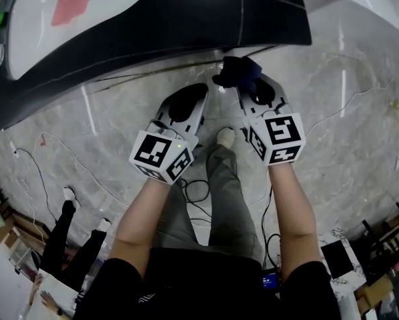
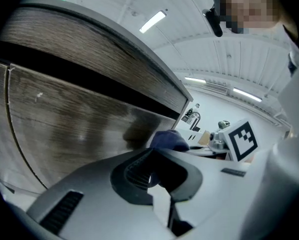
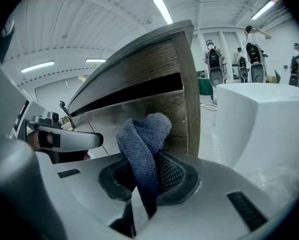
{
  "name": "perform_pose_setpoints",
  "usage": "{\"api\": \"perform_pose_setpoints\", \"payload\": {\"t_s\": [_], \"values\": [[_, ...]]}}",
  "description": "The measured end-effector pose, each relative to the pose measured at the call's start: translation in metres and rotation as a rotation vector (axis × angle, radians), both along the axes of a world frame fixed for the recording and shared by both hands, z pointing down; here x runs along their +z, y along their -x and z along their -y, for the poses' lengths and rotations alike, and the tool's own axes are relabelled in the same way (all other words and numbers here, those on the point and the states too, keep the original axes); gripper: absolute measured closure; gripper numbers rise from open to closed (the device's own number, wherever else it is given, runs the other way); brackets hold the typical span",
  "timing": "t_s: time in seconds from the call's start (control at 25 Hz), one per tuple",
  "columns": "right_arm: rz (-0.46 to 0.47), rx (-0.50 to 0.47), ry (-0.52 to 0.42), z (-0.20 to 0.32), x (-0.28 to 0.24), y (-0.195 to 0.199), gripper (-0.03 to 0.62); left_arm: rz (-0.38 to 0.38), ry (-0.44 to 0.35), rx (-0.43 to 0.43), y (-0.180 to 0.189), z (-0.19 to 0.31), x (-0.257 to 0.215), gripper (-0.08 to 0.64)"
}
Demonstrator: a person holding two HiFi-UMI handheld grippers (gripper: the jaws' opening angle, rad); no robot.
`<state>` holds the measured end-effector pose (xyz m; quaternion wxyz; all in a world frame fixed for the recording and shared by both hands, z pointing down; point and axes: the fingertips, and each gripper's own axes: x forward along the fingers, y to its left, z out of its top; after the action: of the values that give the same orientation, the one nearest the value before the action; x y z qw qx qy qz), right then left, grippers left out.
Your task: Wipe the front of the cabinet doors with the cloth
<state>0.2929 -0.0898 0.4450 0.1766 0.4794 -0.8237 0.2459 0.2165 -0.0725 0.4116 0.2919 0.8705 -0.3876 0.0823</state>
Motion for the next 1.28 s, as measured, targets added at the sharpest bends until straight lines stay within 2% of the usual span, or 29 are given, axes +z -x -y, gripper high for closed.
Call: {"api": "perform_pose_setpoints", "payload": {"t_s": [0.36,0.8,1.04,1.28], "values": [[0.031,-0.090,0.040,-0.016,0.019,0.085,0.522,0.025,0.017,-0.047,0.061,-0.005,0.012,0.551],[0.045,-0.191,0.055,-0.020,0.039,0.202,0.522,0.070,0.040,-0.159,0.177,-0.017,0.031,0.551],[0.046,-0.212,0.045,-0.009,0.045,0.242,0.522,0.091,0.041,-0.183,0.214,-0.017,0.035,0.551],[0.031,-0.220,0.035,0.006,0.052,0.260,0.522,0.104,0.037,-0.195,0.228,-0.011,0.037,0.551]]}}
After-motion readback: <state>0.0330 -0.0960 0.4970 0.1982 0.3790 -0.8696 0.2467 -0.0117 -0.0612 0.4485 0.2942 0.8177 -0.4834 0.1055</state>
